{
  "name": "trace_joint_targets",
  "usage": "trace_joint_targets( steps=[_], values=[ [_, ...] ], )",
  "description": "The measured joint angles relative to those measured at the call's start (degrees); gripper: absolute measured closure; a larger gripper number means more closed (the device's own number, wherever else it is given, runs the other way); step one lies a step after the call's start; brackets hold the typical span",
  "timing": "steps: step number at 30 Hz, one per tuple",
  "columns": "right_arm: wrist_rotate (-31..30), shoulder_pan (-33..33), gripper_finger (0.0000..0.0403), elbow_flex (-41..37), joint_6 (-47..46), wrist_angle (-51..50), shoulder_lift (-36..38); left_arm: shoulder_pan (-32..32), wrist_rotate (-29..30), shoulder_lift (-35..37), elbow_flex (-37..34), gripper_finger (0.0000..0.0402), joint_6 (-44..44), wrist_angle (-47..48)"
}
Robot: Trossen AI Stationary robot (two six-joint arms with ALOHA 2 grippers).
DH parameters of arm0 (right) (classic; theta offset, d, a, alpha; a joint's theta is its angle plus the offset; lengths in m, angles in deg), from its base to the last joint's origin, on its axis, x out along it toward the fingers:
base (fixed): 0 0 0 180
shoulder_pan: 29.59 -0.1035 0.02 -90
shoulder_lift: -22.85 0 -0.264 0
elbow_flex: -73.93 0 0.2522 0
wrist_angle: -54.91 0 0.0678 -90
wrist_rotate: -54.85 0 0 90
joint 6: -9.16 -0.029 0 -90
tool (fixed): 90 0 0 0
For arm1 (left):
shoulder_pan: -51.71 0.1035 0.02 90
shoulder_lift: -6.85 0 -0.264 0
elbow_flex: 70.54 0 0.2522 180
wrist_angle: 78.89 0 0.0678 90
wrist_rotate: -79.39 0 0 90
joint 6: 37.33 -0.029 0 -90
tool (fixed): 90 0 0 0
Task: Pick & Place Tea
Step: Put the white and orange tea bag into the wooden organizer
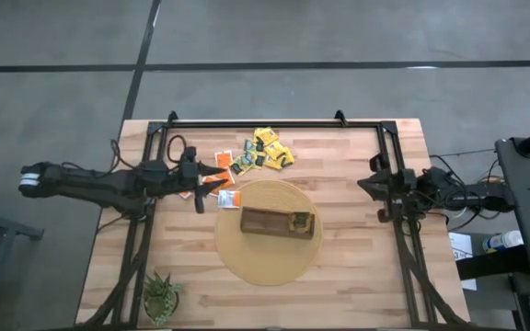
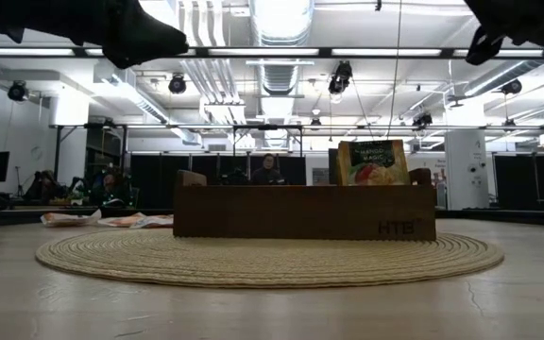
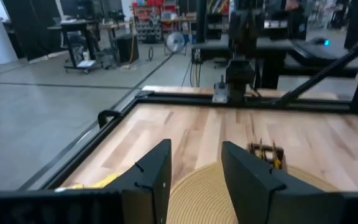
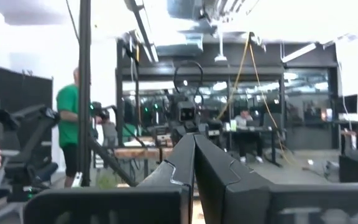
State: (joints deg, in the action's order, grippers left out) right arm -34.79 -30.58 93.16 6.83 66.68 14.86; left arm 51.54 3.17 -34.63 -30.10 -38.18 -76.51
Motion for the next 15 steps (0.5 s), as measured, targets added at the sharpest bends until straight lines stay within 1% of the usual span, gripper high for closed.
trace_joint_targets(
  steps=[6, 11, 15],
  values=[
    [1.01, -0.18, 0.0394, -4.26, 0.98, -0.53, 8.01, 0.00, -0.23, 3.19, -2.59, 0.0266, 0.53, -0.65],
    [1.02, -0.15, 0.0394, -4.71, 2.75, -4.90, 7.15, 0.04, -0.24, 5.98, -4.56, 0.0266, 0.52, -0.85],
    [0.62, -0.14, 0.0394, -4.71, 4.75, -11.17, 7.13, 0.04, -0.24, 7.72, -7.04, 0.0266, 0.56, -1.14]
  ],
)
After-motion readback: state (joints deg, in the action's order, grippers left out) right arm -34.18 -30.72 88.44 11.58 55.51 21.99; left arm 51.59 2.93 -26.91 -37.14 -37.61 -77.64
